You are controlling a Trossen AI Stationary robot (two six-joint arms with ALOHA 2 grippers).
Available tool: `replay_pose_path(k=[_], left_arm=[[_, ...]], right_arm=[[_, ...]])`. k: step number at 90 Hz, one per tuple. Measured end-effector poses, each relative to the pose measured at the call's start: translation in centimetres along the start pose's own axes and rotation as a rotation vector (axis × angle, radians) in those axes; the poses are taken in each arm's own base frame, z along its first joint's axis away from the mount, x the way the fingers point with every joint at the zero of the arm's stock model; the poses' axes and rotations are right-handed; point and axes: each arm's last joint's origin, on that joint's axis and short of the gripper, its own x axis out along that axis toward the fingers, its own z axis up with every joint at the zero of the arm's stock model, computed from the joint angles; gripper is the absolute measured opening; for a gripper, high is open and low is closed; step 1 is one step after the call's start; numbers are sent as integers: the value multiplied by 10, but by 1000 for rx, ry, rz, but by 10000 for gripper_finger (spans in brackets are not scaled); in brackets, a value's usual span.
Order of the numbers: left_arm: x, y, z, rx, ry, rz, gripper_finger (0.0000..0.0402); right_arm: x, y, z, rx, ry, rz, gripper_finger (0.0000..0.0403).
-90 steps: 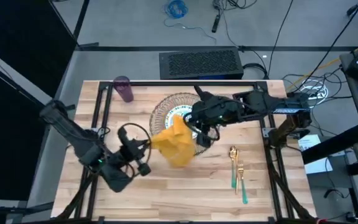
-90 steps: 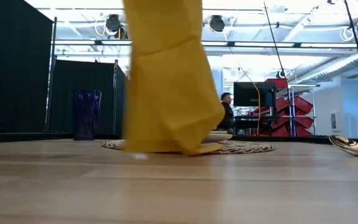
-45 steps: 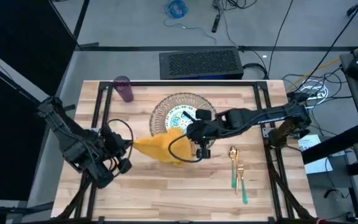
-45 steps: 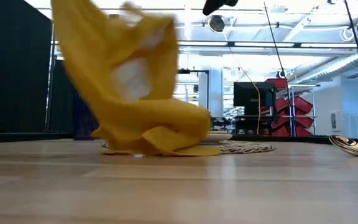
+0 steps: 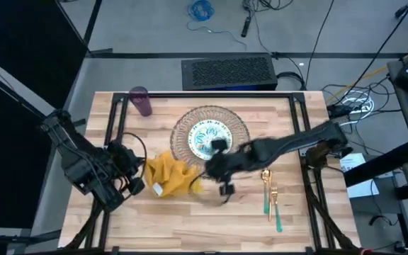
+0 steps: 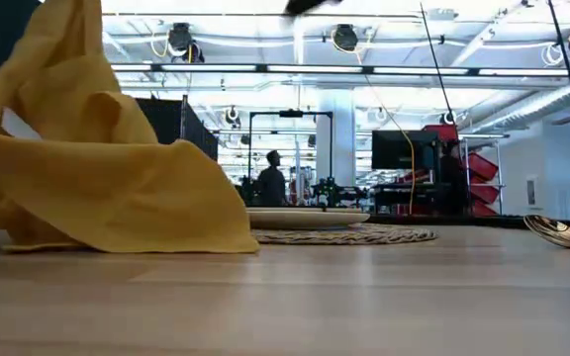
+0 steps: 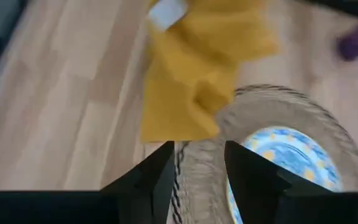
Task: Set table place
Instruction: Fold the yellow table napkin
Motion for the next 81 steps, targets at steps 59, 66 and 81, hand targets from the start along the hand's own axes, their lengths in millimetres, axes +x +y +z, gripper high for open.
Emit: replay_pose_path(k=[59,66,81], left_arm=[[-1,0,2,-8,-2,-4,0],[-1,0,2,-9,-5,-3,0],[-1,0,2,-12,-7,-3,0]], right_arm=[[92,11,25,-233,-266,-192,130],[96,12,25,-263,-269,-197,130],[106,11,26,-326,-307,-189,130]])
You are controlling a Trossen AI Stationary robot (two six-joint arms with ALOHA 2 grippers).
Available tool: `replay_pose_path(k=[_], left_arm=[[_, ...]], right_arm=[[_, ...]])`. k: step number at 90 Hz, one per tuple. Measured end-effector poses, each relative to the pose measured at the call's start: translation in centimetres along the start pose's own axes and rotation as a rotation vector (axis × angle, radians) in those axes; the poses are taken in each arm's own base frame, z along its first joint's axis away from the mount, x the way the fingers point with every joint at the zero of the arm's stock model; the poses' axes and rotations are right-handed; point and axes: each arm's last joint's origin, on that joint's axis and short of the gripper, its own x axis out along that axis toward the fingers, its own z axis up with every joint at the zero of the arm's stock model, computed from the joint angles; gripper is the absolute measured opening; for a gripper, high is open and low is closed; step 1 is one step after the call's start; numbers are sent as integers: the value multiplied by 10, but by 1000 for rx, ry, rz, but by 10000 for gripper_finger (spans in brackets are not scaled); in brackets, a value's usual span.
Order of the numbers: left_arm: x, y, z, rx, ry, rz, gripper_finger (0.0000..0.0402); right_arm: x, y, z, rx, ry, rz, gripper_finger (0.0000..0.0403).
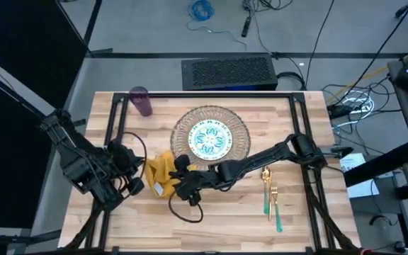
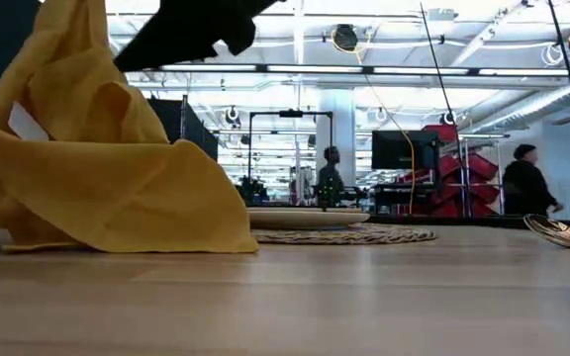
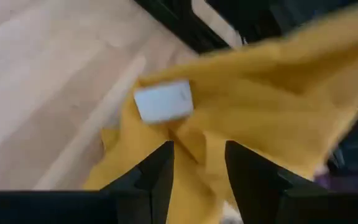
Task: Set table place
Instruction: Fold the yellow table napkin
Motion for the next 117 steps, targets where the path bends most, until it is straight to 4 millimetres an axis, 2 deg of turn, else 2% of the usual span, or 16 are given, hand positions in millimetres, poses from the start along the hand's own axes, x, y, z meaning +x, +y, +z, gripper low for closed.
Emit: replay_pose_path(k=[32,61,69,77,82,87,102,117], left_arm=[[1,-3,0,-11,-2,-9,0],[3,-3,2,-26,1,-8,0],[3,-3,1,-26,9,-10,0],[3,-3,1,-24,16,-11,0],[3,-3,1,-22,21,-10,0],[3,-3,1,-18,23,-7,0],[2,0,0,-6,27,3,0],[2,1,0,1,29,0,0]], right_arm=[[17,-5,-13,-32,4,-40,130],[30,-23,-25,-10,-14,-108,127],[31,-31,-29,27,-3,-123,110],[32,-36,-33,43,29,-160,64],[30,-39,-35,20,53,-167,25],[29,-39,-35,4,72,-182,9],[21,-42,-35,24,132,-203,1],[-14,-69,-16,42,126,-344,0]])
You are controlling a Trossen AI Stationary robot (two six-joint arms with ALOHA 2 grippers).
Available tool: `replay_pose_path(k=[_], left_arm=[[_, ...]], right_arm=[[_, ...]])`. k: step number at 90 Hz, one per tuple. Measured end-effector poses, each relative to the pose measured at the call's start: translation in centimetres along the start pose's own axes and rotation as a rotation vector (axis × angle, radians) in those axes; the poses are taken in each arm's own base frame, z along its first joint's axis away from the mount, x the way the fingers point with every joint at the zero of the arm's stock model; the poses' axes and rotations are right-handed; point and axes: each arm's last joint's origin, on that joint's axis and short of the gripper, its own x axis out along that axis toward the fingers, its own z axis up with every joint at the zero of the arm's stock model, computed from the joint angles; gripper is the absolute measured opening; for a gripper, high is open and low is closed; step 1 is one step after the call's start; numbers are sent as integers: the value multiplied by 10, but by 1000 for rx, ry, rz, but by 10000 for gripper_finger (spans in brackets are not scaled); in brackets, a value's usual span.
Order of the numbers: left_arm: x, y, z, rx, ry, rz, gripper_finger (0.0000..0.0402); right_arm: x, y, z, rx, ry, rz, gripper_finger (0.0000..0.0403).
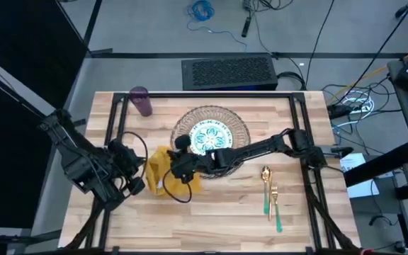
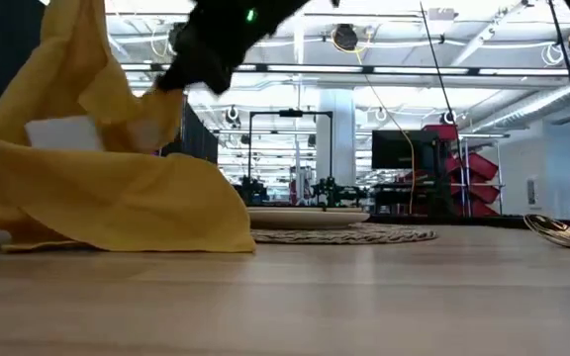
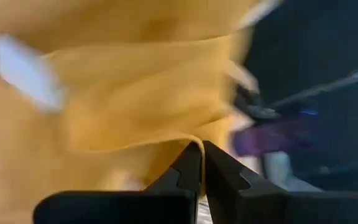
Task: Set table place
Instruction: Fold the yellow table napkin
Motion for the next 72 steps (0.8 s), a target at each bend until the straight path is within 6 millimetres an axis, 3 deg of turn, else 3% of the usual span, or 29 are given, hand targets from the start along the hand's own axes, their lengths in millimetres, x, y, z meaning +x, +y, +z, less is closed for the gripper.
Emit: replay_pose_path(k=[15,43,63,72], left_arm=[[0,1,0,10,-1,-2,0],[3,6,10,-49,-22,28,0],[-21,27,38,-109,-183,5,0],[-35,37,50,-97,-237,-19,0]], right_arm=[[-43,-51,16,61,-48,-69,0],[-125,-154,8,301,43,-76,0],[-162,-209,6,447,24,81,0],[-174,-224,3,469,32,101,0]])
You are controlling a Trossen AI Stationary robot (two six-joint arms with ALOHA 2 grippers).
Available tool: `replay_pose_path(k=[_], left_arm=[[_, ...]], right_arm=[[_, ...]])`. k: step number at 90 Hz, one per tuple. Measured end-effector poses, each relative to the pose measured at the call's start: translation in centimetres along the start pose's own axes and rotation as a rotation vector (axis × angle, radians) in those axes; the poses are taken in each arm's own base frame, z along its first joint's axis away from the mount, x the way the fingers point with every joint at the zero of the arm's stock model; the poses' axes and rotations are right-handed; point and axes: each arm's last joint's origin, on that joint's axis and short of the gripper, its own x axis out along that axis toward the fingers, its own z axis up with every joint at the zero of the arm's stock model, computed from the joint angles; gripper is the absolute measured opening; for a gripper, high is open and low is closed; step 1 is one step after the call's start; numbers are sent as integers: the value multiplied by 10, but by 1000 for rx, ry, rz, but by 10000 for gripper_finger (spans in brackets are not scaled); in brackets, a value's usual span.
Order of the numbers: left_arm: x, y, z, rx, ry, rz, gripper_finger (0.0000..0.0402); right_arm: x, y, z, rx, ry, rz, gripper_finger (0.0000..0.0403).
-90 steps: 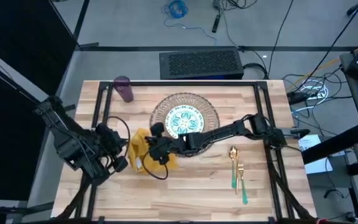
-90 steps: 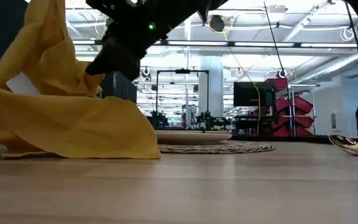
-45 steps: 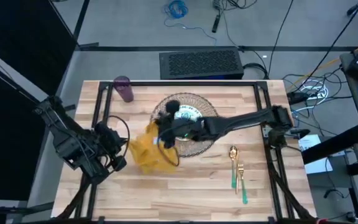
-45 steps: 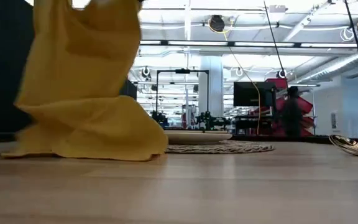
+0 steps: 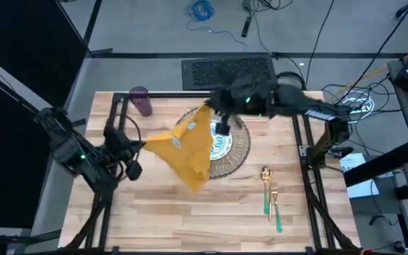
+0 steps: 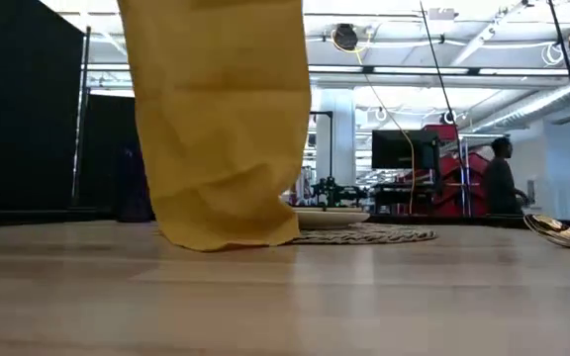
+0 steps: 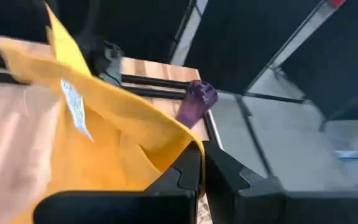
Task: Set table place
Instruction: Fold the yellow table napkin
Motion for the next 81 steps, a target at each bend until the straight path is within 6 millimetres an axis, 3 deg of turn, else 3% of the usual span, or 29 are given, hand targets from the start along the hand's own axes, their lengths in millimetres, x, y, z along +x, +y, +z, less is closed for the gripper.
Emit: replay_pose_path(k=[25,38,49,67,81], left_arm=[[-32,32,43,23,-126,-64,0],[-45,42,60,9,-180,-92,0],[-51,39,72,23,-221,-158,0],[-61,27,90,51,-305,-302,0],[-68,21,87,54,-303,-365,0]], right_arm=[[-8,-23,6,0,-52,-45,0],[-9,-22,9,6,-80,-24,0],[-13,-17,15,-14,-127,-14,0],[-47,-22,37,69,-284,-33,0],[-57,-14,26,182,-184,8,0]])
